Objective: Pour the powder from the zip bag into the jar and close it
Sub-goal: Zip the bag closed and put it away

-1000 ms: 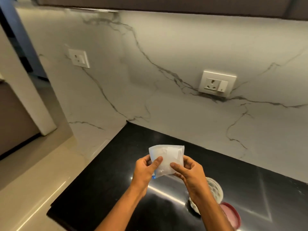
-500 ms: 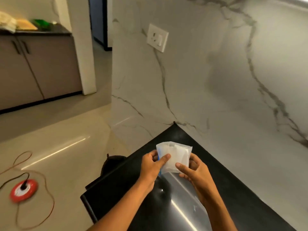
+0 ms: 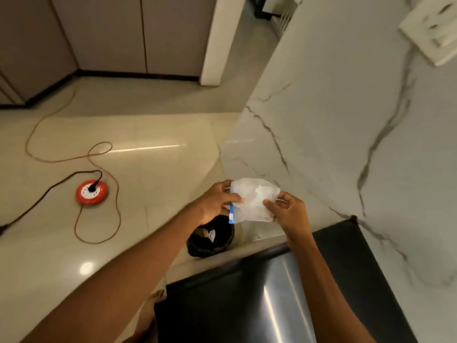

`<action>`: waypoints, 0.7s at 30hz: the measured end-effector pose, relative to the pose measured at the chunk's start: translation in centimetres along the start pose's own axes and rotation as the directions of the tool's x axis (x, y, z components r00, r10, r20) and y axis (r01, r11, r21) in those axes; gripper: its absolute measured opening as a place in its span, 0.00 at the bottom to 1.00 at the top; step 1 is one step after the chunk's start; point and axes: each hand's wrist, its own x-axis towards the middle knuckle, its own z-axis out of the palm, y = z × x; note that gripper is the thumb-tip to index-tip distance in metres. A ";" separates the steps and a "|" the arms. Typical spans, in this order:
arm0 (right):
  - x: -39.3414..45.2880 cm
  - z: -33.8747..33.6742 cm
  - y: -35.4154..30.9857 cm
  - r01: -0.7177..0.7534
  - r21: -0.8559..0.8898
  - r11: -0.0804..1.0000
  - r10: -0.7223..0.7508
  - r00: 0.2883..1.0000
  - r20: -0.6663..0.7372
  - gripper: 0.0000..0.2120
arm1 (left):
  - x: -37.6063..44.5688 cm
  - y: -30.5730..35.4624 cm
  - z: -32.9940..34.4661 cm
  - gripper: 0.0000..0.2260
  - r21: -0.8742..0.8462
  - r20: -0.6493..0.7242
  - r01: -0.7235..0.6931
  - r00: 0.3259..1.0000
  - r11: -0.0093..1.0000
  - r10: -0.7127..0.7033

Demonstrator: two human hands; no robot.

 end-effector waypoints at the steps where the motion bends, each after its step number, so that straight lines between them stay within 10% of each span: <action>1: 2.0 1.2 0.3 -0.014 -0.044 0.999 0.014 1.000 0.016 0.08 | 1.2 -0.3 -1.4 0.22 -0.017 -0.013 0.025 1.000 1.000 -0.025; 21: 26.4 17.4 23.4 -0.418 -0.584 0.695 0.497 0.867 -0.029 0.18 | 23.0 -23.5 -12.4 0.14 -0.160 -0.500 0.337 0.783 0.928 -0.371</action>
